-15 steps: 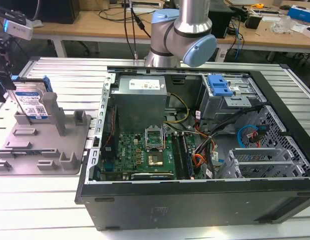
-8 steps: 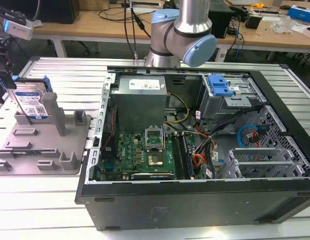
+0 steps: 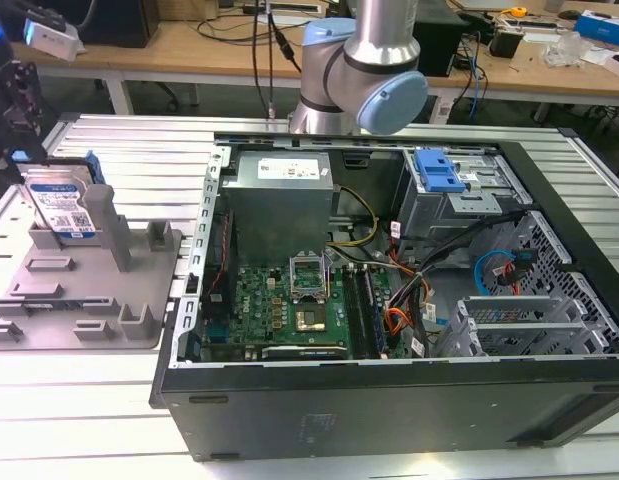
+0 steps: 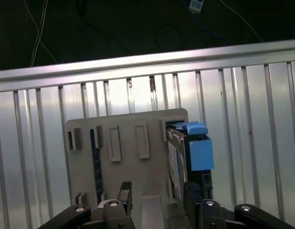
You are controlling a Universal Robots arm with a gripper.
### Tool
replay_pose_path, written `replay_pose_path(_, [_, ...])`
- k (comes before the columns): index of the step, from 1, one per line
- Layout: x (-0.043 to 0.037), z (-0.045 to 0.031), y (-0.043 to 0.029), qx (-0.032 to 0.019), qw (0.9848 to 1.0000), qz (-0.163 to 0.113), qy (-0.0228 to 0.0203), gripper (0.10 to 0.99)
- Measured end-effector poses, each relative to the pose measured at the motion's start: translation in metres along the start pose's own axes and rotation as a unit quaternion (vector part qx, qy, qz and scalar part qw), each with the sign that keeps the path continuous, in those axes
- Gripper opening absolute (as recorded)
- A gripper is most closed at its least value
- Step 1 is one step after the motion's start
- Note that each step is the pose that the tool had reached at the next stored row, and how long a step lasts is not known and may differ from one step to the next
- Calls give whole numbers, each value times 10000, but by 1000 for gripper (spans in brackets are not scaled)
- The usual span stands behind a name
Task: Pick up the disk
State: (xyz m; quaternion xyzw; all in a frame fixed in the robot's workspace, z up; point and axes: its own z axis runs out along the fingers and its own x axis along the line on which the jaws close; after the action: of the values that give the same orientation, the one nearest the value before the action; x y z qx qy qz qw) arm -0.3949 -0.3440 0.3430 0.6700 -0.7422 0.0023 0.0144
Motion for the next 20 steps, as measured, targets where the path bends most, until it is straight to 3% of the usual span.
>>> replay_pose_path(4, [-214, -4, 38, 12, 10000, -4, 20, 553])
replay_pose_path(7, [-312, -6, 64, 15, 10000, -15, 39, 553])
replay_pose_path(9, [-309, -3, 122, 17, 10000, -21, 55, 553])
replay_pose_path(13, [-293, 13, 306, 23, 10000, -20, 54, 553])
replay_pose_path(16, [-308, 36, 308, 33, 9992, -395, 57, 553])
replay_pose_path(20, [-332, 39, 309, 35, 9992, -387, 57, 553])
